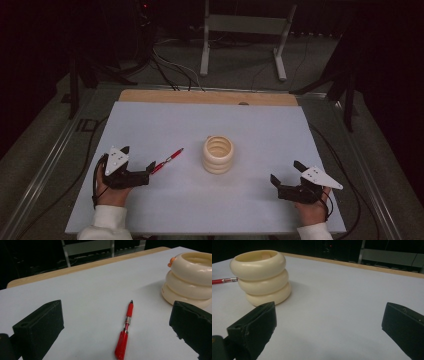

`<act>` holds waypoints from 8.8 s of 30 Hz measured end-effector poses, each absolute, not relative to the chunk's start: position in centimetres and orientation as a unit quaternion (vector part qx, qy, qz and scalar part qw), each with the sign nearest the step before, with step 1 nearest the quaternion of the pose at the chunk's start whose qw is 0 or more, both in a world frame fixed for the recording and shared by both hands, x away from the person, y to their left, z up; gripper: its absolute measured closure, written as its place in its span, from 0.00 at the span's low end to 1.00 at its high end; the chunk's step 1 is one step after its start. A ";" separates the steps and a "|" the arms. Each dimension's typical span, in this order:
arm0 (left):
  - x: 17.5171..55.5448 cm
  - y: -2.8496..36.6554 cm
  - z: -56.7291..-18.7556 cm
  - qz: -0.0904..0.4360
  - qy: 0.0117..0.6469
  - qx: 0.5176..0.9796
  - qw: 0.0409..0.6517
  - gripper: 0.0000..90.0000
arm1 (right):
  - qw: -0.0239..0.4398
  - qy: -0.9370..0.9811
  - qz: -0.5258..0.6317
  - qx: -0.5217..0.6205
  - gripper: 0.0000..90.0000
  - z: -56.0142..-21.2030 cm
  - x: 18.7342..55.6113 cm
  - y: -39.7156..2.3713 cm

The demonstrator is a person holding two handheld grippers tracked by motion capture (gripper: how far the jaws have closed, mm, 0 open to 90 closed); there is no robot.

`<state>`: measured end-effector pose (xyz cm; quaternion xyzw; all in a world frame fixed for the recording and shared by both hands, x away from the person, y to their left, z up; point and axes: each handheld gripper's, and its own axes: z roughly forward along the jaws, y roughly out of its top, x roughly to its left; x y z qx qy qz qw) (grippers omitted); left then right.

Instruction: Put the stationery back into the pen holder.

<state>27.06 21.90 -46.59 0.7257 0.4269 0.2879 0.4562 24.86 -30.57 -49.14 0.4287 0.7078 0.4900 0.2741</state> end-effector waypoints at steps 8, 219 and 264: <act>29.0 21.0 -46.1 0.263 0.412 0.742 0.459 0.00 | 0.273 0.709 0.487 0.430 0.00 -49.2 24.9 -30.6; 37.3 2.0 -39.0 0.154 0.315 0.775 0.525 0.89 | 0.231 0.719 0.484 0.442 0.00 -50.1 25.4 -30.9; 37.1 1.6 -44.0 0.160 0.337 0.790 0.487 0.89 | 0.230 0.720 0.481 0.445 0.00 -50.1 25.2 -31.0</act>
